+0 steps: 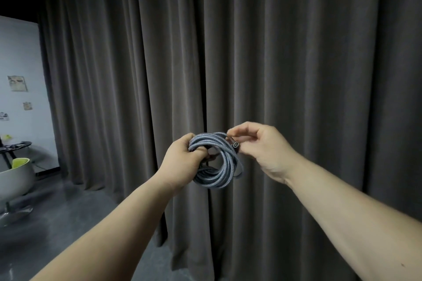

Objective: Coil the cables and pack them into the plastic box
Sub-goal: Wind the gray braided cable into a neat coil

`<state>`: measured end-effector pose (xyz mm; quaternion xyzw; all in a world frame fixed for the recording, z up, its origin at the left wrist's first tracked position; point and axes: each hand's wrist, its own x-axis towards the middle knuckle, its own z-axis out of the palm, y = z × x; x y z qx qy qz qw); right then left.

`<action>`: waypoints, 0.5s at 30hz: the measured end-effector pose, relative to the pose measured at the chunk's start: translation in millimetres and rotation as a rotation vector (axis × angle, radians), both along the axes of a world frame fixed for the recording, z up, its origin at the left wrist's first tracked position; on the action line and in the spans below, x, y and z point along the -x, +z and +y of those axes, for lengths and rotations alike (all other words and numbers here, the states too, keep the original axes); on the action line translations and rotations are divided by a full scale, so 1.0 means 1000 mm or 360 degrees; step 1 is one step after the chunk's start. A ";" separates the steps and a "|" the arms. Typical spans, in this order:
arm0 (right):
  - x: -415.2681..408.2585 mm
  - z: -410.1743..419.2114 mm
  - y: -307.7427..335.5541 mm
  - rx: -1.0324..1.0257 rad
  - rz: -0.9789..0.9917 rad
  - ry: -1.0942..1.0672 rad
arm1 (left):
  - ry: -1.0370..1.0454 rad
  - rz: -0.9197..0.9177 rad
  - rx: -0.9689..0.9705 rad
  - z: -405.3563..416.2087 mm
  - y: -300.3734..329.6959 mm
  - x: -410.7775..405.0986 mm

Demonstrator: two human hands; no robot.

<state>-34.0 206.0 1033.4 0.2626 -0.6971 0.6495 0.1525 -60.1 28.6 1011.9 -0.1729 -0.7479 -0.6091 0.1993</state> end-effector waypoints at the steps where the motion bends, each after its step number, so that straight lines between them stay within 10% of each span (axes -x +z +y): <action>1: 0.000 0.001 -0.001 -0.0131 0.0063 -0.0059 | 0.0002 -0.0009 -0.0003 0.001 0.001 -0.001; 15: 0.011 0.002 -0.006 -0.0550 0.0421 -0.0687 | 0.0124 -0.0148 0.0297 0.007 -0.005 -0.001</action>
